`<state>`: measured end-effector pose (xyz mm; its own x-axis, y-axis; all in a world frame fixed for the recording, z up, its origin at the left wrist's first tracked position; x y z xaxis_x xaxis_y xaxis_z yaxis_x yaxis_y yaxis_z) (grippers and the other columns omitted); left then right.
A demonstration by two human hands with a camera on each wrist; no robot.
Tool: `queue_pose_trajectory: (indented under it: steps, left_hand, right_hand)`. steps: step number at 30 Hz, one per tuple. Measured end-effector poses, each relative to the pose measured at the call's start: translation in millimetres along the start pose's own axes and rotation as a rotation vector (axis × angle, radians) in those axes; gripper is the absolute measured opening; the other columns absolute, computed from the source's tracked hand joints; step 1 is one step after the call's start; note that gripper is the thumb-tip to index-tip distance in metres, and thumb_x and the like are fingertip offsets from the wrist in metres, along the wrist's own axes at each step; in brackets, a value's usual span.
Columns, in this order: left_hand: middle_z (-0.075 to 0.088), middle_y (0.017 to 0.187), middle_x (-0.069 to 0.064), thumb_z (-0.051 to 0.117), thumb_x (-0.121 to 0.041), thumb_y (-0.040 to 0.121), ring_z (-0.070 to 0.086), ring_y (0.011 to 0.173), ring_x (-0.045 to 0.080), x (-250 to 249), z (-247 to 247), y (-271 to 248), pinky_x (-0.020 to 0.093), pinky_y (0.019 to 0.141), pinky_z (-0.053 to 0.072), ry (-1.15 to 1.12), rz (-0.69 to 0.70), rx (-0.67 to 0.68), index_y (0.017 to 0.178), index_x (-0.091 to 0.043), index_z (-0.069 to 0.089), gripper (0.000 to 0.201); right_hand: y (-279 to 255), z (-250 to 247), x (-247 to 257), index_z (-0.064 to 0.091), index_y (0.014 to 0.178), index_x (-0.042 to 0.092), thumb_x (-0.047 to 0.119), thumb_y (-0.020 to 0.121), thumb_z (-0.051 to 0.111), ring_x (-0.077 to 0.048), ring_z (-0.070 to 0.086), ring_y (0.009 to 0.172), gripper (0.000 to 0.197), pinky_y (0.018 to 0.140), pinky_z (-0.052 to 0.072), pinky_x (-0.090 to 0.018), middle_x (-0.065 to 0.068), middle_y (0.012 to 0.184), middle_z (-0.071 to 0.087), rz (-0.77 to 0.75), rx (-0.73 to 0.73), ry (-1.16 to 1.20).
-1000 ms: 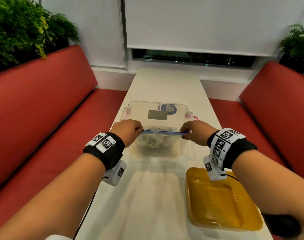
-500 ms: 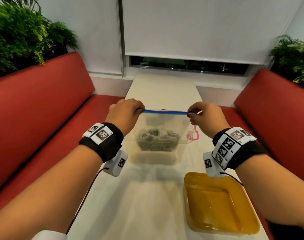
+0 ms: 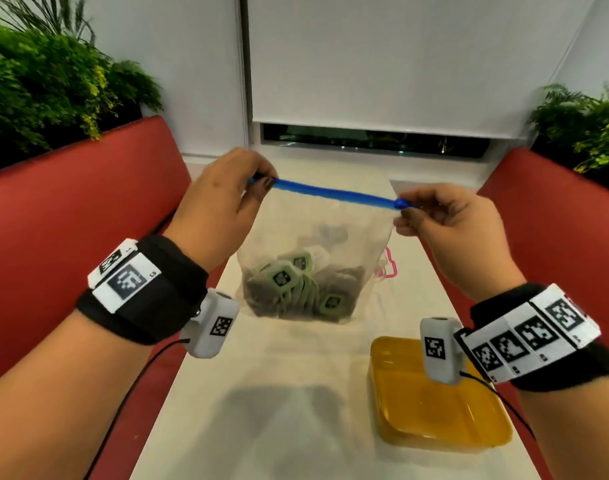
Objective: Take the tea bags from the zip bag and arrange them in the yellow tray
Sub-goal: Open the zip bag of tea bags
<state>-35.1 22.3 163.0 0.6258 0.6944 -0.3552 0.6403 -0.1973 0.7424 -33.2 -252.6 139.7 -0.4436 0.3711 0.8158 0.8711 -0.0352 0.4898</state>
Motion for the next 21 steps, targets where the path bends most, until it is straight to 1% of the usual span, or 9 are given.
queue_pose_trajectory:
  steps: [3,7,9,11,13,15,16,19,21]
  left_hand:
    - [0.052,0.091,-0.009,0.050,-0.017,0.094,0.048,0.085,0.010,18.2,14.7,-45.8,0.032,0.076,0.042,-0.014,-0.092,0.108,0.097,-0.016,0.060,0.011]
    - [0.053,0.089,-0.018,0.051,-0.024,0.096,0.054,0.087,0.013,44.8,37.7,-111.1,0.043,0.079,0.048,0.005,-0.206,0.281,0.095,-0.028,0.060,0.009]
    - [0.054,0.088,-0.022,0.050,-0.030,0.095,0.054,0.090,0.015,52.9,44.9,-135.5,0.047,0.081,0.047,0.068,-0.260,0.372,0.094,-0.034,0.060,0.011]
    - [0.053,0.089,-0.023,0.053,-0.030,0.095,0.052,0.094,0.017,54.1,45.4,-147.6,0.045,0.082,0.046,0.133,-0.291,0.401,0.096,-0.036,0.060,0.010]
    - [0.056,0.098,-0.021,0.054,-0.035,0.094,0.051,0.101,0.018,43.8,41.2,-147.7,0.043,0.085,0.044,0.184,-0.252,0.359,0.104,-0.035,0.060,0.013]
    - [0.060,0.108,-0.017,0.050,-0.043,0.092,0.049,0.108,0.016,20.5,41.3,-140.2,0.041,0.089,0.042,0.195,-0.173,0.334,0.113,-0.035,0.060,0.025]
    - [0.062,0.110,-0.016,0.047,-0.045,0.092,0.051,0.109,0.015,5.9,44.6,-136.3,0.040,0.090,0.041,0.171,-0.129,0.338,0.113,-0.034,0.062,0.028]
    - [0.068,0.104,-0.012,0.043,-0.048,0.092,0.057,0.107,0.017,-37.0,69.8,-129.6,0.041,0.091,0.042,0.090,-0.013,0.417,0.107,-0.029,0.069,0.035]
    - [0.068,0.104,-0.009,0.044,-0.050,0.092,0.055,0.111,0.019,-55.7,89.8,-131.0,0.042,0.096,0.038,0.124,0.005,0.491,0.109,-0.029,0.068,0.036]
  right_hand:
    - [-37.7,17.9,-30.4,0.067,0.096,0.017,-0.009,0.089,0.054,-0.018,0.072,0.073,0.030,0.072,0.059,-0.026,-0.006,0.083,0.071,0.112,0.080,0.045]
    - [-90.1,40.6,-67.9,0.066,0.091,0.015,-0.012,0.088,0.055,-0.020,0.071,0.070,0.029,0.068,0.060,-0.029,-0.013,0.084,0.070,0.295,0.167,0.093]
    - [-112.7,47.4,-78.3,0.065,0.091,0.013,-0.010,0.087,0.057,-0.020,0.071,0.068,0.025,0.067,0.060,-0.031,-0.015,0.084,0.068,0.357,0.191,0.103]
    - [-127.4,50.0,-83.3,0.065,0.094,0.010,-0.009,0.086,0.060,-0.022,0.071,0.070,0.022,0.068,0.060,-0.031,-0.015,0.084,0.068,0.395,0.181,0.122]
    - [-134.1,50.1,-82.8,0.065,0.096,0.010,-0.009,0.086,0.061,-0.025,0.070,0.073,0.022,0.069,0.060,-0.031,-0.013,0.084,0.068,0.399,0.156,0.143]
    - [-135.9,51.1,-78.9,0.065,0.096,0.013,-0.008,0.086,0.060,-0.026,0.070,0.076,0.024,0.070,0.059,-0.031,-0.012,0.086,0.068,0.379,0.153,0.141]
    - [-136.5,52.6,-75.9,0.065,0.095,0.016,-0.008,0.086,0.060,-0.026,0.070,0.077,0.026,0.070,0.059,-0.030,-0.010,0.086,0.068,0.365,0.162,0.129]
    - [-137.0,58.6,-65.7,0.066,0.096,0.021,-0.006,0.087,0.059,-0.021,0.069,0.077,0.029,0.072,0.058,-0.030,-0.005,0.086,0.068,0.298,0.198,0.059]
    - [-138.0,62.0,-58.9,0.066,0.098,0.019,-0.005,0.087,0.059,-0.016,0.067,0.075,0.028,0.071,0.056,-0.029,-0.004,0.085,0.068,0.249,0.211,0.022]
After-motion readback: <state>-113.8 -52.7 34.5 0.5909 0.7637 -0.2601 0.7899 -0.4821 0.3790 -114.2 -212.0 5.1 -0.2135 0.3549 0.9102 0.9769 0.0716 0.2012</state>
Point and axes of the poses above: each hand's wrist, its own y-axis towards the middle knuckle, its own z-axis out of the palm, x = y × z, the point moved 5 cm from there along y, towards the middle knuckle
